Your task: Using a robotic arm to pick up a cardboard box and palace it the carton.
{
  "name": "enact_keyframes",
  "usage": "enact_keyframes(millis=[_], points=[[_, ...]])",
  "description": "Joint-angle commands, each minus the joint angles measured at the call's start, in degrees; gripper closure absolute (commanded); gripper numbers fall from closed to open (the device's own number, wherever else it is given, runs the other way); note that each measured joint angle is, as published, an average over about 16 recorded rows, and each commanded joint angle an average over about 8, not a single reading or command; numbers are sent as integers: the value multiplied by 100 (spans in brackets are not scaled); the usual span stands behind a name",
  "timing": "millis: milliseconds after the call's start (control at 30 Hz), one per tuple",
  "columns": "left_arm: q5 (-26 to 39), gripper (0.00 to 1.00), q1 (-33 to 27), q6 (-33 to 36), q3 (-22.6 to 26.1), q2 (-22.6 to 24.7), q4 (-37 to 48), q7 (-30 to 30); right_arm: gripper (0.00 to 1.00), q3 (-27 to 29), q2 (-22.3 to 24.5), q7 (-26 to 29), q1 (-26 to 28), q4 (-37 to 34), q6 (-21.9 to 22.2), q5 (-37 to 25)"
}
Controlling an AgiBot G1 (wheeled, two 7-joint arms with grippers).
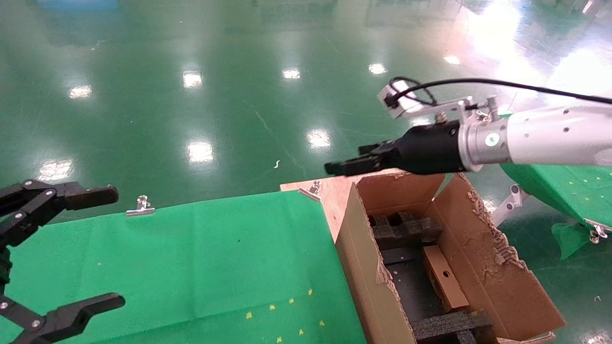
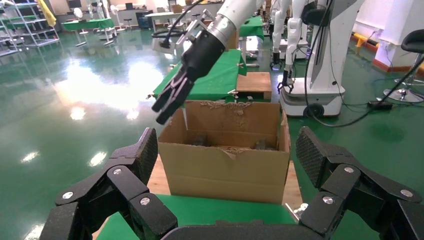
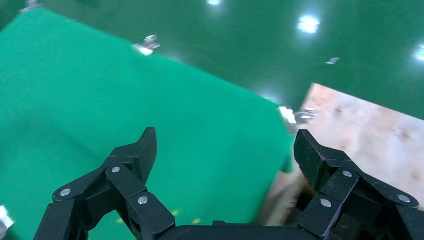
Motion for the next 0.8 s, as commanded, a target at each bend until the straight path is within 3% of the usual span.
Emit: enact_keyframes(millis=[33, 600, 700, 800], points=[[0, 0, 0, 0, 0, 0, 0, 0, 0, 263, -7, -194, -181, 60, -138, 90], [-2, 0, -1, -1, 4, -1, 0, 2, 0, 2517, -63, -1855, -1728, 570, -1324, 857], [-3, 0, -1, -2, 4, -2, 0, 2, 10, 2914, -73, -2148, -2001, 661, -1534, 993], [-3, 0, -1, -2, 5, -2, 0, 2, 33, 3311, -83, -2440, -2273, 751, -1743, 1128]])
